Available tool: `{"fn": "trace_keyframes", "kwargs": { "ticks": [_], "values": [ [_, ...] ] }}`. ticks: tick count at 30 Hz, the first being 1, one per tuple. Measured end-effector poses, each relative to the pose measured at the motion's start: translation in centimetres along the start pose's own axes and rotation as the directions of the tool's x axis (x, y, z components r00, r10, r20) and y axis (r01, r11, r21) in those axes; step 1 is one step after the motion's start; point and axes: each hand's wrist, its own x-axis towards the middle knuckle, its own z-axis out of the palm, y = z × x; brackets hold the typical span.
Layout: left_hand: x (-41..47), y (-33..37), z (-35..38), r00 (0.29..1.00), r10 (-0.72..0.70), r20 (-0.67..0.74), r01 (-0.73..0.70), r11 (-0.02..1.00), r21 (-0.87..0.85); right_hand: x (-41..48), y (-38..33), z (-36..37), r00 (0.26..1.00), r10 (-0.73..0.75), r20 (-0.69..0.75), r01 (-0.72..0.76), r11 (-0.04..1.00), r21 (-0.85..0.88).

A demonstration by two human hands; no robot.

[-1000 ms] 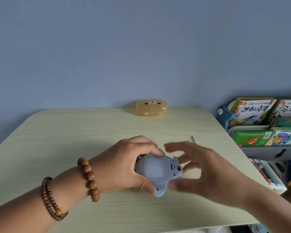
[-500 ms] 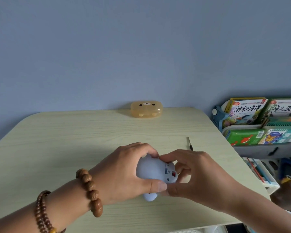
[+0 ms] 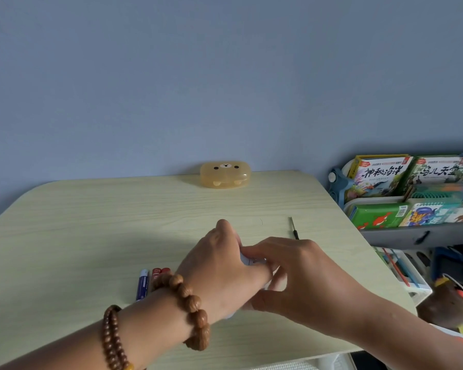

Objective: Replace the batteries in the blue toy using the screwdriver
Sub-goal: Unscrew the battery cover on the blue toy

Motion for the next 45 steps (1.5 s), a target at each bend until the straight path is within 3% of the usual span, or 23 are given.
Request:
{"fn": "trace_keyframes", "kwargs": {
  "ticks": [4,9,20,45],
  "values": [
    [0.4,0.6,0.1,0.995,-0.082,0.052,0.084,0.996,-0.043,0.0,-0.2,0.4,0.997,0.076,-0.026,-0.073,0.993,0.096],
    [0.5,0.8,0.8,0.999,-0.047,0.001,0.047,0.999,0.011,0.0,-0.1,0.7,0.986,0.167,-0.018,-0.161,0.971,0.178],
    [0.5,1.3,0.9,1.000,0.000,-0.012,0.001,0.996,0.089,0.1,-0.9,0.3,0.986,0.165,-0.013,-0.161,0.976,0.148],
    [0.4,1.1,0.4,1.000,0.002,-0.006,-0.002,0.999,0.043,0.4,-1.1,0.2,0.985,0.171,0.023,-0.172,0.975,0.138]
  ]
}}
